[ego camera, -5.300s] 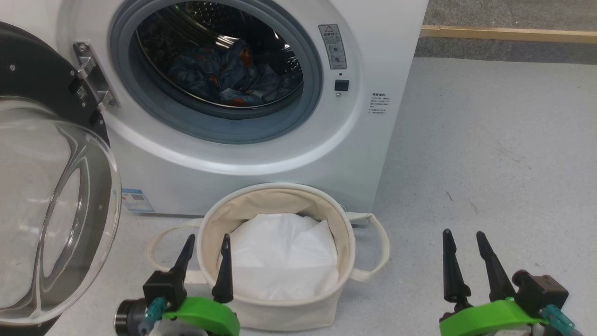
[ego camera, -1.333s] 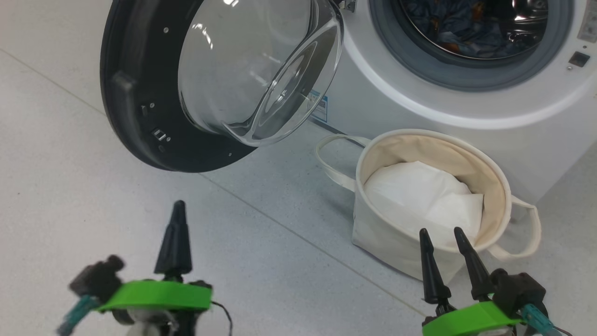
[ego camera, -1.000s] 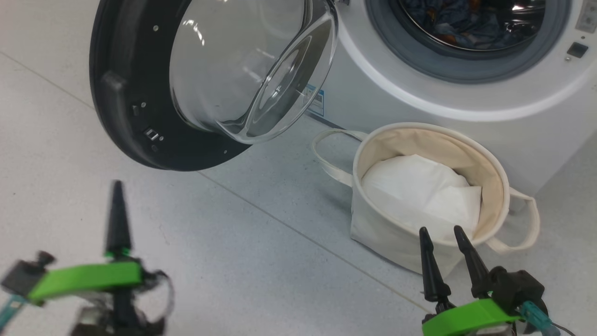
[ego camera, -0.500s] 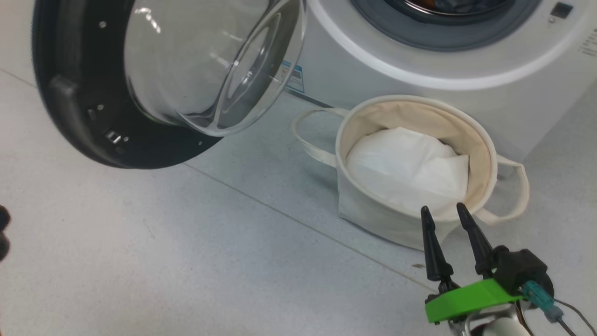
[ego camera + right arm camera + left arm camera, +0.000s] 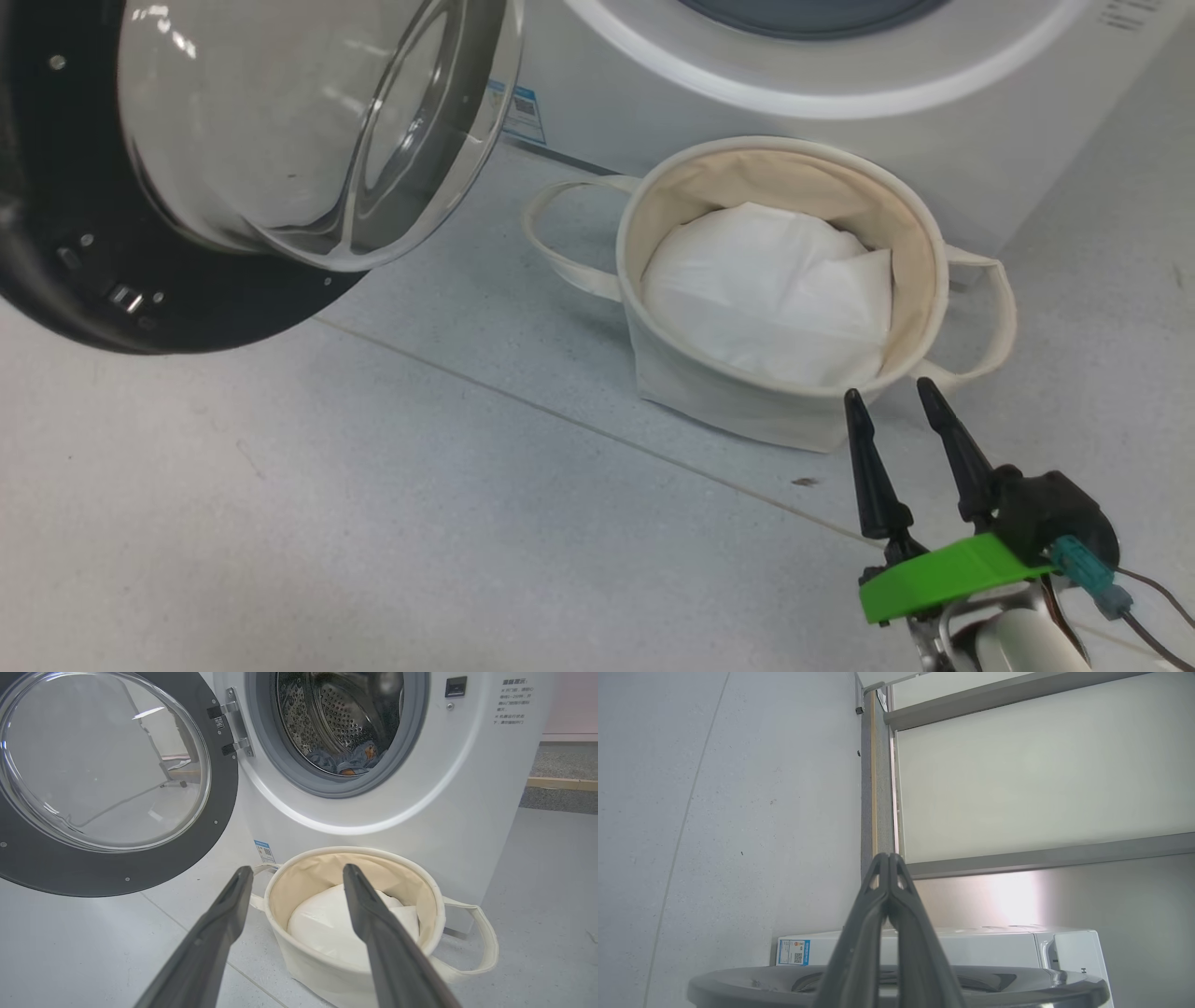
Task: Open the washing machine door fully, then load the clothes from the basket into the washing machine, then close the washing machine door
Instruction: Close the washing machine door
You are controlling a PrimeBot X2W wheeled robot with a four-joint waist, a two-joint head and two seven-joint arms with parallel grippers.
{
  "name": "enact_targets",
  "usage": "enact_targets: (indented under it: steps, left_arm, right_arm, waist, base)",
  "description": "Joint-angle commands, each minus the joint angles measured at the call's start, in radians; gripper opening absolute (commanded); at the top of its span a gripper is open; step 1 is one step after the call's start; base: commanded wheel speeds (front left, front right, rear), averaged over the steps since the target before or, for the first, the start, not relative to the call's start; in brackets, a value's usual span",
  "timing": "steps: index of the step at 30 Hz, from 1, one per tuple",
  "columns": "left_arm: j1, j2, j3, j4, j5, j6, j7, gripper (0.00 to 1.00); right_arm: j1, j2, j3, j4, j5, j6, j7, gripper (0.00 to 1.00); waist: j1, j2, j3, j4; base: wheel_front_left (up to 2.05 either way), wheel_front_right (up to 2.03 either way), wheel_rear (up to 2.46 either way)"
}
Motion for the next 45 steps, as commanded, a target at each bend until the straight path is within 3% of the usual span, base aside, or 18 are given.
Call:
enact_targets:
  steps: [1, 15, 45]
  left_arm:
    - [-0.039, 0.086, 0.018, -0.001, 0.011, -0.012, 0.006, 0.0]
    - [-0.082, 0.057, -0.048, 0.067, 0.038, -0.032, 0.166, 0.0]
    - [-0.012, -0.096, -0.221, -0.053, 0.093, -0.033, 0.51, 0.0]
  right_arm:
    - [-0.021, -0.007, 0.024, -0.025, -0.001, 0.0, -0.005, 1.0]
    - [-0.019, -0.003, 0.023, -0.02, 0.006, 0.0, -0.005, 1.0]
    - [0.015, 0.059, 0.014, 0.004, 0.017, 0.0, -0.005, 1.0]
  waist:
    - [-0.0001, 0.0, 0.002, -0.013]
    - [-0.0001, 0.0, -0.011, -0.027]
    - [-0.0001, 0.0, -0.113, -0.02]
  base:
    - [0.0, 0.0, 0.0]
    - [0.0, 0.0, 0.0]
    - [0.0, 0.0, 0.0]
